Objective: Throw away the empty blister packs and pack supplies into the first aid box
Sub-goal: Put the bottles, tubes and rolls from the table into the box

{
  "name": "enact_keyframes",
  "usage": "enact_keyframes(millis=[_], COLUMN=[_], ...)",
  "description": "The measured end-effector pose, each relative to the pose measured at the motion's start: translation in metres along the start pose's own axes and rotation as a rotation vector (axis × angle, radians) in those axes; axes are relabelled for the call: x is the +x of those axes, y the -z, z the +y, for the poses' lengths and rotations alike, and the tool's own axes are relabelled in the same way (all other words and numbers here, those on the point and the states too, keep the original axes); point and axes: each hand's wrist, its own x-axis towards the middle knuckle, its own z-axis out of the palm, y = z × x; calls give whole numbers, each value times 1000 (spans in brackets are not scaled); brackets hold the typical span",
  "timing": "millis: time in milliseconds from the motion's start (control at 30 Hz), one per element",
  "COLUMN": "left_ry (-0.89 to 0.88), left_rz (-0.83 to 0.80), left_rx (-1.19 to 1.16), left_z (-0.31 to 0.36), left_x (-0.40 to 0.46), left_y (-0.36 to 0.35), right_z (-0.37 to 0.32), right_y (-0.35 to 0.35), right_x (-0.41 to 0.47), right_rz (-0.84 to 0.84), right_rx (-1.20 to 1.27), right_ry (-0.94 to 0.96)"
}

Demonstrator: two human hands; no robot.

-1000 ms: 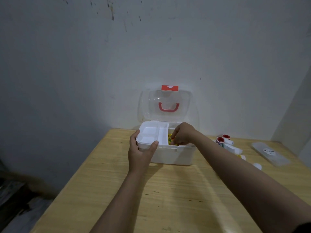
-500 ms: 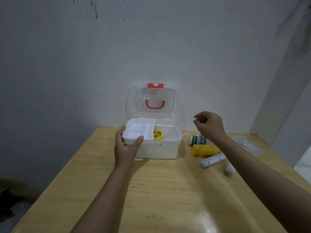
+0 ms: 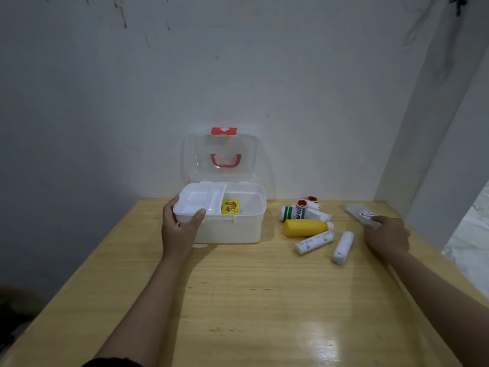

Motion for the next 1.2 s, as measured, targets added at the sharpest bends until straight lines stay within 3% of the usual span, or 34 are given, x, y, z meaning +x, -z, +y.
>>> enact_keyframes(millis=[333, 533, 733, 933, 1200], left_ry=[-3, -4, 16, 23, 54], left_rz=[10, 13, -9, -49, -46], left_rx=[16, -2, -24, -47, -87], left_z=[-6, -4, -3, -3, -4], left_x=[3, 2, 2, 2, 4], left_y=[-1, -3, 0, 4, 4], right_z=[5, -39, -118, -183, -232], right_y=[7, 34, 52, 30, -10], right_x=[-11, -43, -75, -84, -98], right_rz=[88, 200, -36, -215, -390], right_rx=[212, 473, 561, 384, 191], right_ry=[29, 311, 592, 741, 733])
